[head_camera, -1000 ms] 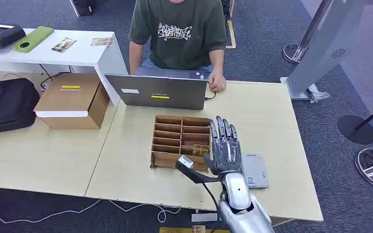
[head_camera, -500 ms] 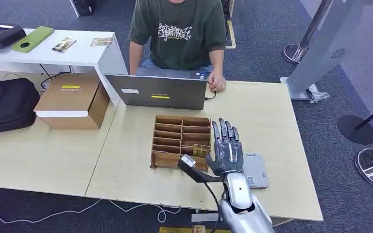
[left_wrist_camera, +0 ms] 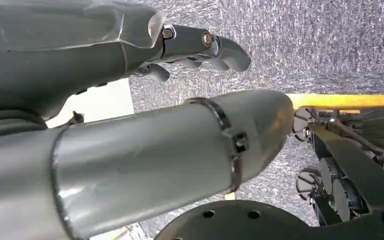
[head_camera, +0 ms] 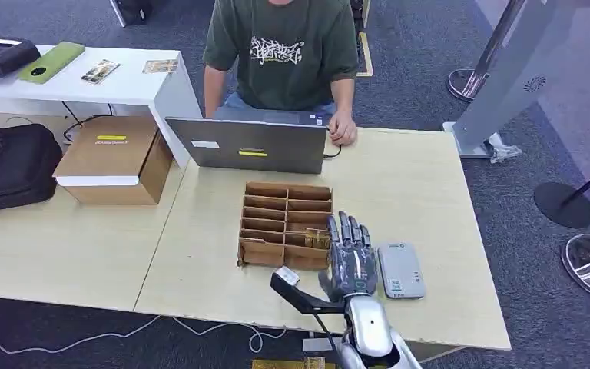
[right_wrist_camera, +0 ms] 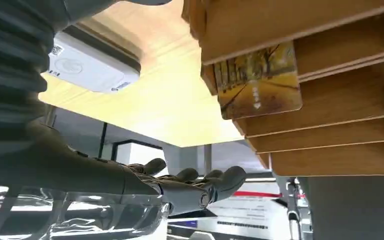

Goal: Pass the card to the sensor for recognition and then transmit it.

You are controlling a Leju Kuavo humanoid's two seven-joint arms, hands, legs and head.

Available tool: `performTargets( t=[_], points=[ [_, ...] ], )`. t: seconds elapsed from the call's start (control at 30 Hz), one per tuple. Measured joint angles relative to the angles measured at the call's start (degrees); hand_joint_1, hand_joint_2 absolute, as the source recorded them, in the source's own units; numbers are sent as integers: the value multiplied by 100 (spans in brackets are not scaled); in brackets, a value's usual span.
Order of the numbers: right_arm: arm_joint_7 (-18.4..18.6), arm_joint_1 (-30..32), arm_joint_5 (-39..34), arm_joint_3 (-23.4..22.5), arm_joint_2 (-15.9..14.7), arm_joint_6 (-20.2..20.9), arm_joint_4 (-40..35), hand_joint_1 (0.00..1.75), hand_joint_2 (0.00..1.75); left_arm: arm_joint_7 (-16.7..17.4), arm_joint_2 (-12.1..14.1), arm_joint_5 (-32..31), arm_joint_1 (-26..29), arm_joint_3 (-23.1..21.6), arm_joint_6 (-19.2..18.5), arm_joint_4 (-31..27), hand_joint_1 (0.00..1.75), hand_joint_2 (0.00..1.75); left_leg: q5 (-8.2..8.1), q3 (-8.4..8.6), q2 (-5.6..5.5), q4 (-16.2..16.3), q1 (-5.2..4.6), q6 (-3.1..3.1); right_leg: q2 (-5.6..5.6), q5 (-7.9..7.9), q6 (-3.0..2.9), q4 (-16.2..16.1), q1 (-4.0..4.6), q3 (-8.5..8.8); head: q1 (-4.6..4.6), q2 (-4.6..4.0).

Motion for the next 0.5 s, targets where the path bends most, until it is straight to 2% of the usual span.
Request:
performTargets(
  t=[0.1,0.37,0.5],
  points=[
    [-11,81,2,87,22,48,-157,0,175,0,-20,17,5,0,2,0,0,0,0,0,0,0,0,0,0,0,0,0,0,0,2,0],
    [361,70,0,317,15,103,-264,0,175,0,-63,44,9,0,-20,0,0,0,1,0,0,1,-1,0,0,1,0,0,-1,2,2,0],
    [26,59,0,354,44,20,-231,0,175,0,-78,41,7,0,-17,0,0,0,1,0,0,0,0,0,0,1,0,0,0,1,2,0]
  ],
)
